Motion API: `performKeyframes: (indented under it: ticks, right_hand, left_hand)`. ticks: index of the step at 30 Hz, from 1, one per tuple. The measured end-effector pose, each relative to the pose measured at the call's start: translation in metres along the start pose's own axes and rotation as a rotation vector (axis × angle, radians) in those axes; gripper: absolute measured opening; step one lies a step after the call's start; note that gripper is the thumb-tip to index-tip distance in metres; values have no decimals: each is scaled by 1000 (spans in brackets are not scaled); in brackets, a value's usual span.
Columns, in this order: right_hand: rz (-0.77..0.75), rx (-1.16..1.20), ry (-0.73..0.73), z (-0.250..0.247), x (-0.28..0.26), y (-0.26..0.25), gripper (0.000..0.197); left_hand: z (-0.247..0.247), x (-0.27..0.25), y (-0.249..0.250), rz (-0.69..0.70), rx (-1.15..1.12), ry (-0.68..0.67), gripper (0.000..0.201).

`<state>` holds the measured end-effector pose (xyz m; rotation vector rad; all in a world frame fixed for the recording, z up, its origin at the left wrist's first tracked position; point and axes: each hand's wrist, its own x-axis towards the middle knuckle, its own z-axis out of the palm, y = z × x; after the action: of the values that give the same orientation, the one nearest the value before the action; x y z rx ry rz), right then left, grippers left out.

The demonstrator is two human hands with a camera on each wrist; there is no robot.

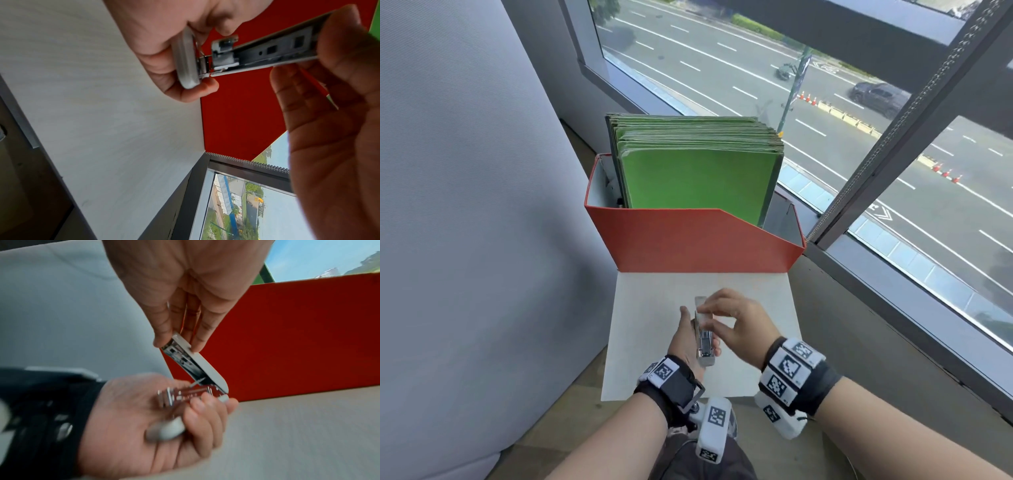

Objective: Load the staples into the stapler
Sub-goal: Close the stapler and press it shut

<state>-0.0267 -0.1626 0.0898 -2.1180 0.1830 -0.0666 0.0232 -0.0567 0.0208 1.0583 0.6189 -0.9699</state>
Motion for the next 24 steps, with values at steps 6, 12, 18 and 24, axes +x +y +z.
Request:
performKeyframes:
  ticks: [6,12,18,24]
  right_hand:
    - [-29,-62,-4,17,-24,19,15]
    - [499,332,93,26,-34,27,23]
    - [768,912,-70,30,-34,31,20]
    - [732,880,-82,35,-33,41,27]
  left_hand:
    - [-1,-1,3,-52,78,-98,33]
    - [-6,-4,-3,45,173,-117,15]
    - [-5,-3,-3,7,84,-154,30]
    - [-9,0,-2,-17,91,-206,27]
